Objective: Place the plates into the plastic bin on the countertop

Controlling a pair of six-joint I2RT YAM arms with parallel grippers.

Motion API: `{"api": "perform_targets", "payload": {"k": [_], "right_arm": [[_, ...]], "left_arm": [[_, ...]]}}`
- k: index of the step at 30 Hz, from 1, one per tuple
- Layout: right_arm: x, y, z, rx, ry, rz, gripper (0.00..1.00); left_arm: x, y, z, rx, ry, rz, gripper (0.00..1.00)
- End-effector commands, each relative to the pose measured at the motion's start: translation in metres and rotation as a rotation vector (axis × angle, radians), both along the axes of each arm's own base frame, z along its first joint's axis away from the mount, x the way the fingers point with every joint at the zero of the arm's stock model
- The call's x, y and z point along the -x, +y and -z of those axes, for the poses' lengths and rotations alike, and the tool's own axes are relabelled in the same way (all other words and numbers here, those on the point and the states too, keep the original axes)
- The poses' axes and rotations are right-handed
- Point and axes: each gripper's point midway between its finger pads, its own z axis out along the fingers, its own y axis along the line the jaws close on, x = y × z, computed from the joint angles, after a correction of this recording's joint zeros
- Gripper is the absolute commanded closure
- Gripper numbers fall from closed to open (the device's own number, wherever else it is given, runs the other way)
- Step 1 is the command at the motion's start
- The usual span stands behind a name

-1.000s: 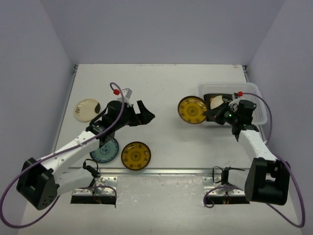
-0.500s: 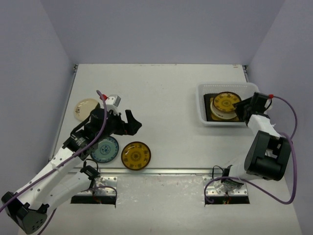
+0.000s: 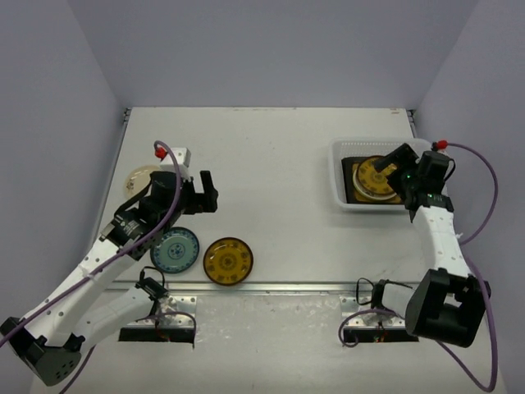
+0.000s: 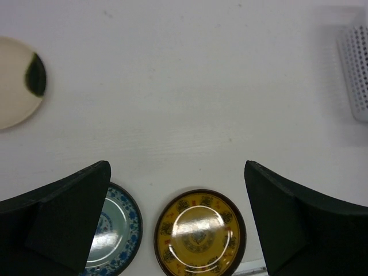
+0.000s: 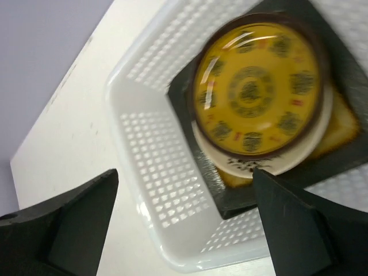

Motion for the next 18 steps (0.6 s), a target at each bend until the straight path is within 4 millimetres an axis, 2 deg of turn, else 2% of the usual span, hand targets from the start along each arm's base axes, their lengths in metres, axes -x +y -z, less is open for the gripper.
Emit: {"api": "perform_targets", "payload": {"k": [1,2,4,6,9,10,13,14,15,17,18], "right_arm": [[0.008,0.12,-0.021,0.051,-0.083,-0.555,0.01],[0.021,0.16,-0.017,0.061,-0.074,-0.7,0.01],[0.038,0.196,-0.001,0.101,-0.054,-0.818,0.01],[0.063,0.253,0.007,0.093,-0.08,-0.997,0.01],[0.1,0.306,0.032,0.082,-0.015,-1.182,0.03],[0.106,0.321,0.047,0.094,0.021,-1.224,0.03],[0.126,0.356,0.072,0.103,0.069,-1.333,0.06],[0.127,0.365,0.081,0.095,0.09,-1.349,0.08],[0.13,0.372,0.08,0.084,0.077,-1.368,0.08],[0.135,0.389,0.105,0.06,0.142,-1.407,0.14],[0.136,0.393,0.103,0.047,0.135,-1.415,0.16]], "left_arm": [[-0.013,0.06,-0.037,-0.044,-0.128,-0.354,0.0],[-0.013,0.069,-0.034,-0.03,-0.133,-0.413,0.0],[-0.013,0.083,-0.035,0.009,-0.157,-0.46,0.0],[-0.009,0.095,-0.026,0.025,-0.166,-0.468,0.0],[-0.007,0.095,-0.031,0.041,-0.198,-0.447,0.0],[-0.006,0.095,-0.034,0.047,-0.211,-0.441,0.0],[-0.006,0.093,-0.034,0.047,-0.217,-0.425,0.0],[-0.006,0.093,-0.033,0.045,-0.214,-0.421,0.0],[-0.006,0.092,-0.031,0.043,-0.208,-0.414,0.0],[-0.009,0.088,-0.027,0.036,-0.191,-0.394,0.0],[-0.009,0.087,-0.026,0.036,-0.186,-0.389,0.0]]}}
